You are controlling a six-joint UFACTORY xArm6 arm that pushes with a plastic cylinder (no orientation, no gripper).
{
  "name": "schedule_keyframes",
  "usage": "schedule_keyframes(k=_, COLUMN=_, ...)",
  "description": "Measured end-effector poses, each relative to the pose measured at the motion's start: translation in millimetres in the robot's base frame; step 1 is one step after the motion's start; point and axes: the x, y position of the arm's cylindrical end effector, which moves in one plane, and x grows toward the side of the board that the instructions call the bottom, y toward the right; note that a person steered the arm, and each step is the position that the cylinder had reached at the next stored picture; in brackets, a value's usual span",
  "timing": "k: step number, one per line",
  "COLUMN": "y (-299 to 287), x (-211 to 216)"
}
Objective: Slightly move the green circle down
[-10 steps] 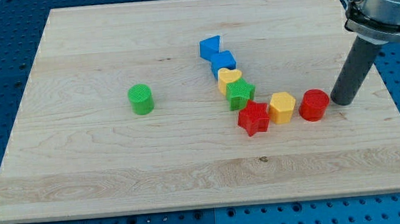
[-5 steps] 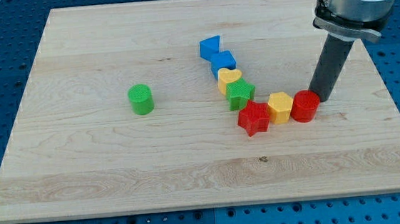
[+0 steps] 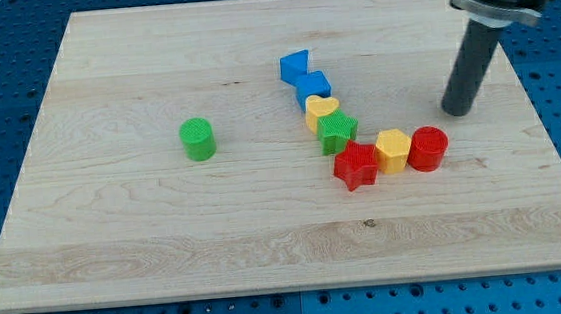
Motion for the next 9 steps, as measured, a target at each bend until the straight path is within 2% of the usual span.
schedule_keyframes(k=2, y=8.5, x=45.8)
schedule_keyframes(k=5, y=-2.2, x=139.0)
schedule_keyframes(k=8, y=-90.5, x=150.8)
schedule_keyframes(k=9, y=-96.6, x=150.8)
